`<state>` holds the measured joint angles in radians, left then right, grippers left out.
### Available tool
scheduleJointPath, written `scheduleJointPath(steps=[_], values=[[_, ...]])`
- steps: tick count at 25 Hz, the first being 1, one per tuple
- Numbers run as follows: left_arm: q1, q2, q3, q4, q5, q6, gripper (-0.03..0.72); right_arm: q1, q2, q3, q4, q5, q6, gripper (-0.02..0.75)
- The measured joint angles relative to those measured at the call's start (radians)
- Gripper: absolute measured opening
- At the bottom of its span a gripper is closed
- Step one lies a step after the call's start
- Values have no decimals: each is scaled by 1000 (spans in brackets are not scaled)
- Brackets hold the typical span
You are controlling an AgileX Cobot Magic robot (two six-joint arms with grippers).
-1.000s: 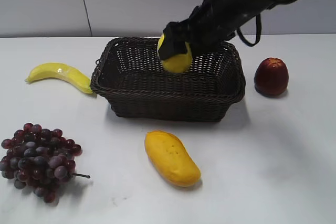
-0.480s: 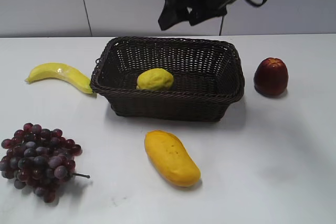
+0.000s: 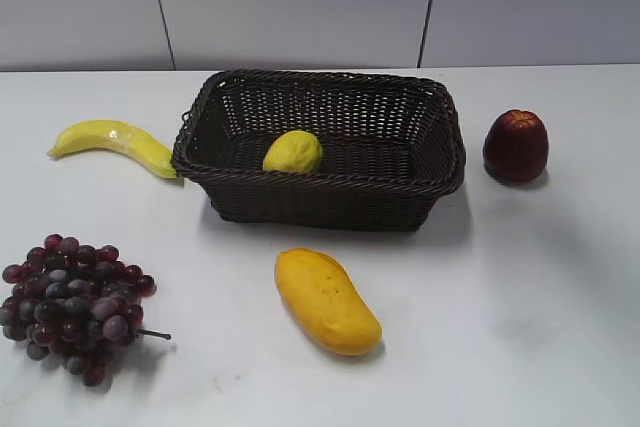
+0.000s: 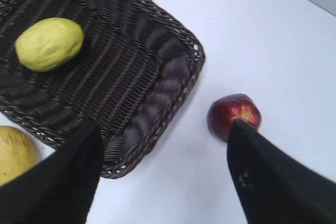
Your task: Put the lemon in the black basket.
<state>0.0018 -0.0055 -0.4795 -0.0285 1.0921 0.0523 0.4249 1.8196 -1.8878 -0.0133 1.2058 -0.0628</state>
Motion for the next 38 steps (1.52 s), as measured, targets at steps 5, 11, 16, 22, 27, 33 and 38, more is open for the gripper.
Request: scheduleJointPath(steps=[5, 11, 16, 22, 27, 33, 38], values=[[0, 0, 0, 0, 0, 0, 238, -7, -91, 115, -35, 1, 26, 589], [0, 0, 0, 0, 0, 0, 239, -7, -302, 470, -12, 0, 54, 589], [0, 0, 0, 0, 0, 0, 237, -7, -543, 816, 46, 2, 63, 589], [0, 0, 0, 0, 0, 0, 235, -7, -911, 1104, 79, 7, 63, 589], [0, 0, 0, 0, 0, 0, 232, -7, -1258, 1212, 81, -9, 63, 589], [0, 0, 0, 0, 0, 0, 232, -7, -1595, 1306, 81, -91, 63, 588], [0, 0, 0, 0, 0, 0, 232, -7, -1727, 1386, 81, -135, 63, 588]])
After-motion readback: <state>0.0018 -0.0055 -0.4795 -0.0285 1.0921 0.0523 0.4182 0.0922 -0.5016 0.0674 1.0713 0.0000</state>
